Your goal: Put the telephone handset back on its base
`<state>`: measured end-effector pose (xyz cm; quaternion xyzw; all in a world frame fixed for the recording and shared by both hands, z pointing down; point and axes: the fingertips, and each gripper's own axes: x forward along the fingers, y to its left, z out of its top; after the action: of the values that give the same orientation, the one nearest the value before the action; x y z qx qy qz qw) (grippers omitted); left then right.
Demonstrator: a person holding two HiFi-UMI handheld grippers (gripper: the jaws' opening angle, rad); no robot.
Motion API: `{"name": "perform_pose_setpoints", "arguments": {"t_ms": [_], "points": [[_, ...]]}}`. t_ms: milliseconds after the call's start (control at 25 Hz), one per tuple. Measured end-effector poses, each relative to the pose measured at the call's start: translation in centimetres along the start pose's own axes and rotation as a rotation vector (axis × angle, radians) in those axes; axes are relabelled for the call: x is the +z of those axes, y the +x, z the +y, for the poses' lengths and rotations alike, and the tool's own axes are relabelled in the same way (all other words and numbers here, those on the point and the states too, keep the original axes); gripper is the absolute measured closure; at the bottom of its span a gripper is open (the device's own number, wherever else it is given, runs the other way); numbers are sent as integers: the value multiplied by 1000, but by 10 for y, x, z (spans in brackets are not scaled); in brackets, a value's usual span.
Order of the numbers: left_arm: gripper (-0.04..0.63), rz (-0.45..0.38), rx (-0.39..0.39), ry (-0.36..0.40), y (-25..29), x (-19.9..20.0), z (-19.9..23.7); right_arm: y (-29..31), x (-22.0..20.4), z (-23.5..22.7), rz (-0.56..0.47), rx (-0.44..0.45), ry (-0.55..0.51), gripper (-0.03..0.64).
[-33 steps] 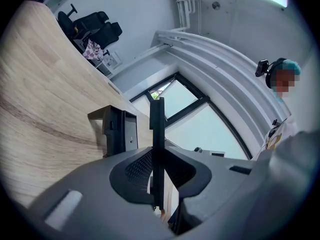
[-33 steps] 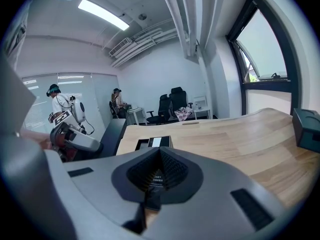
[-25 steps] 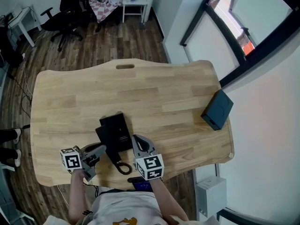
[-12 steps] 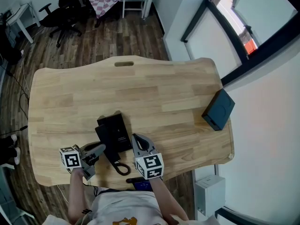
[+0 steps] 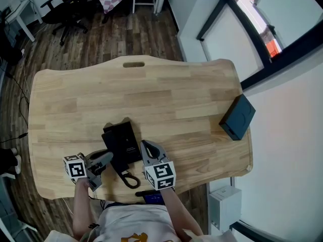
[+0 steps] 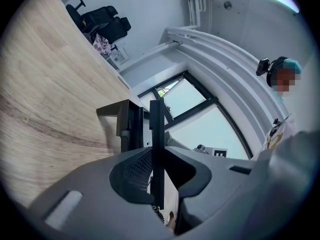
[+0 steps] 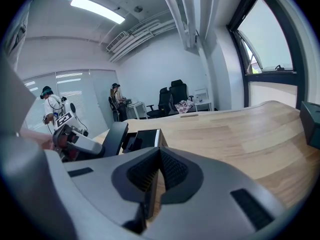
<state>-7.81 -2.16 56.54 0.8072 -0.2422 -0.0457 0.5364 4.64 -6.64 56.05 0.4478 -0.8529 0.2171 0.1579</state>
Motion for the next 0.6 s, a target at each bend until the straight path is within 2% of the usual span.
{"name": "perform_pose_setpoints", "arguments": {"t_ms": [600], "points": [[526,19,6,-25,6,2,12,10,-5,-4,26,6,-17,611]]}}
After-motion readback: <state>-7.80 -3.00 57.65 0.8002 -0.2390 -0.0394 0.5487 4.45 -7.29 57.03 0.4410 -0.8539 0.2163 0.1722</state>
